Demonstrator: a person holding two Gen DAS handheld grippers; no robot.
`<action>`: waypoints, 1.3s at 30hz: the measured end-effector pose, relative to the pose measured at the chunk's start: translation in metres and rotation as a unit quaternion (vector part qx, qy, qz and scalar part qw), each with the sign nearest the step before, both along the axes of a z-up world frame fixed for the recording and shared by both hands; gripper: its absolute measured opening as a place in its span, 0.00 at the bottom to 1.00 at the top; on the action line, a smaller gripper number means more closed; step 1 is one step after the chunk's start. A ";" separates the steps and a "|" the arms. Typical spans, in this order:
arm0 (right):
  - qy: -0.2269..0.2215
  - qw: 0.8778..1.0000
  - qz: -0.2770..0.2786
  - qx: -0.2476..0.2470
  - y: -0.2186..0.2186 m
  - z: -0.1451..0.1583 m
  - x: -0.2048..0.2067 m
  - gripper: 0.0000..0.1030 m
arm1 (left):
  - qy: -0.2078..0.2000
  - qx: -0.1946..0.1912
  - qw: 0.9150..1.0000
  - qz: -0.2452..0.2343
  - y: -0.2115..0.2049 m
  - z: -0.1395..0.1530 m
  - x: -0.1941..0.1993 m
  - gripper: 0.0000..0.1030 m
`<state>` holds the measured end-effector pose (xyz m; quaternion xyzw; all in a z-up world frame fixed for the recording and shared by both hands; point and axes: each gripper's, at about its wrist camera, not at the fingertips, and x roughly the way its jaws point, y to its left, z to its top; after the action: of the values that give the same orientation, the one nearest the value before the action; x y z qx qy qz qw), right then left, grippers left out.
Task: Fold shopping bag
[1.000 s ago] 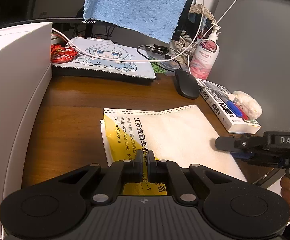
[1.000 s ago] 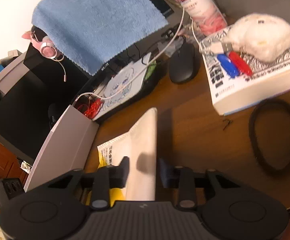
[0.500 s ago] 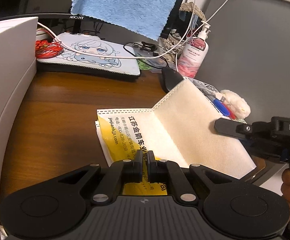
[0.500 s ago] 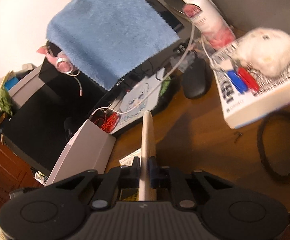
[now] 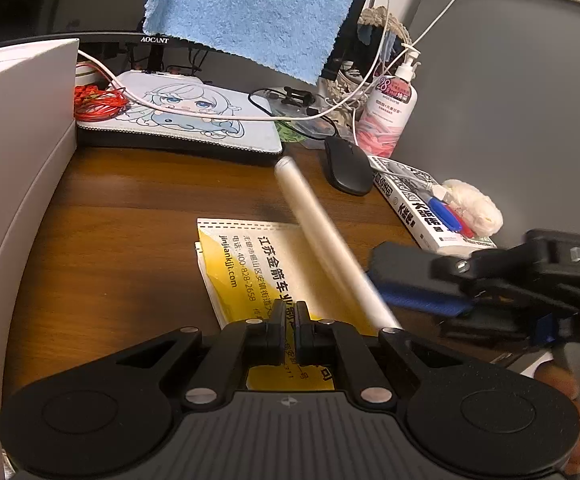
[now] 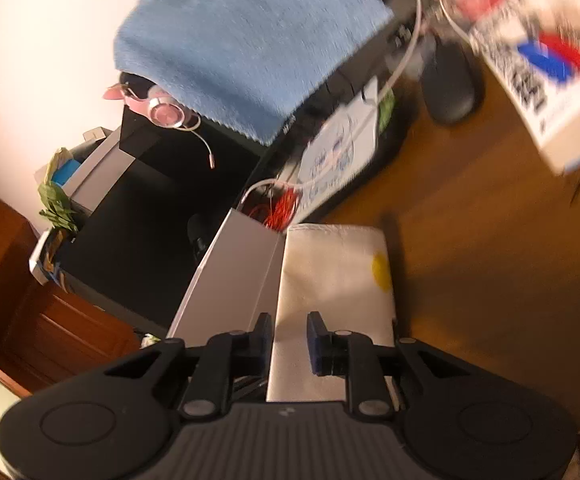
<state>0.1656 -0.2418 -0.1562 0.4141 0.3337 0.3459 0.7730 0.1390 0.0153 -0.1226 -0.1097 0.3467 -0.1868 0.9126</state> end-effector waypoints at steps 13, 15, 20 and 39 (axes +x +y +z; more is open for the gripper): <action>-0.001 0.995 -0.005 -0.103 0.025 -0.004 0.001 0.00 | -0.012 -0.017 1.000 0.000 0.012 0.014 -0.006 0.00; -0.007 0.992 -0.005 -0.128 0.029 -0.002 -0.001 0.00 | -0.018 -0.016 1.000 0.000 0.014 0.019 -0.008 0.00; -0.006 0.988 -0.003 -0.153 0.036 -0.002 0.000 0.00 | -0.033 -0.014 0.999 -0.001 0.017 0.031 -0.014 0.03; -0.044 0.977 -0.004 -0.211 0.050 0.007 -0.010 0.00 | 0.007 0.016 1.000 0.002 0.003 0.006 0.021 0.03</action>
<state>0.1555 -0.1921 -0.1494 0.2275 0.3632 0.2830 0.8581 0.1597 0.0182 -0.1164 -0.0974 0.3559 -0.1790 0.9120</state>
